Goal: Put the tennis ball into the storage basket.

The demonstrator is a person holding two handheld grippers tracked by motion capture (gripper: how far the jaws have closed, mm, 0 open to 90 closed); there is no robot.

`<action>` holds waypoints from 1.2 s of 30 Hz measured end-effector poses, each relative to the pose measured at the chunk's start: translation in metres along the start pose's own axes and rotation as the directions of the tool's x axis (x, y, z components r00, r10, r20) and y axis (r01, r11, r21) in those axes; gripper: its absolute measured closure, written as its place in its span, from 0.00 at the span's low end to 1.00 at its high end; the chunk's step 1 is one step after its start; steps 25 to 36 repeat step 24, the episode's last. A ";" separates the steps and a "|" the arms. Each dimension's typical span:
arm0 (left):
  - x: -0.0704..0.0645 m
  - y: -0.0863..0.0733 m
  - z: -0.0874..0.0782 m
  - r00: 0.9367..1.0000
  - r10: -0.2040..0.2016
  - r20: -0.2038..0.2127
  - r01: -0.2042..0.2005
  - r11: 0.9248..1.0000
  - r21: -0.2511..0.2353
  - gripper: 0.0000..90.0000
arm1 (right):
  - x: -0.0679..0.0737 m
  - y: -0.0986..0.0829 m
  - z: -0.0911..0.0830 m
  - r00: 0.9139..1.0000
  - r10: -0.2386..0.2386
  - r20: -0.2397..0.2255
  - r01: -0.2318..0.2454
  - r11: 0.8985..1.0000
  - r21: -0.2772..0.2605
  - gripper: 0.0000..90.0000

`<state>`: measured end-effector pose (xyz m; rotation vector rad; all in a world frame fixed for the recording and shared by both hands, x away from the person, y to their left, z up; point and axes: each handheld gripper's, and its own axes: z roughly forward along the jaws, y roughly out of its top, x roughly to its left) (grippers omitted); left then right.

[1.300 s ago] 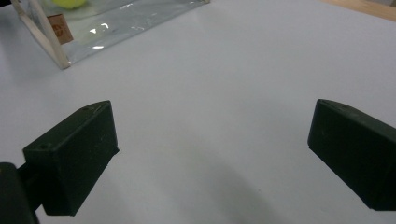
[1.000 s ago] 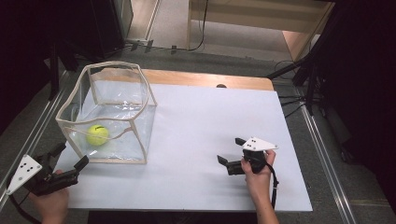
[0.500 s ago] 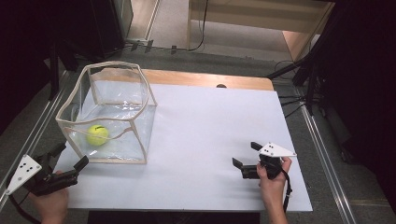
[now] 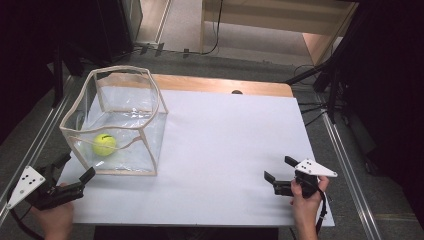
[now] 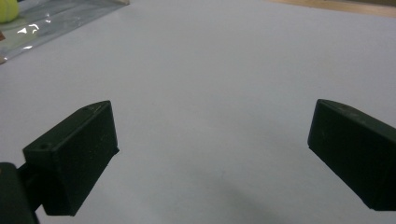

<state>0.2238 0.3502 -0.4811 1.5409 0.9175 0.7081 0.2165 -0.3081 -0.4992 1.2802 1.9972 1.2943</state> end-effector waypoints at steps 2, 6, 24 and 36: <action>0.000 0.000 0.000 1.000 -0.001 0.000 0.001 1.000 0.000 0.07 | -0.003 -0.002 -0.003 1.000 0.004 0.005 -0.004 1.000 -0.012 0.01; 0.000 0.000 0.000 1.000 -0.001 0.003 0.001 1.000 -0.002 0.07 | -0.009 -0.007 -0.011 1.000 0.027 0.015 -0.027 0.999 -0.036 0.01; 0.001 0.000 0.000 1.000 -0.011 0.002 0.011 1.000 -0.009 0.07 | -0.019 -0.023 -0.028 0.993 0.066 0.094 -0.057 0.994 -0.096 0.01; 0.001 0.000 0.000 1.000 -0.011 0.002 0.011 1.000 -0.009 0.07 | -0.019 -0.023 -0.028 0.993 0.066 0.094 -0.057 0.994 -0.096 0.01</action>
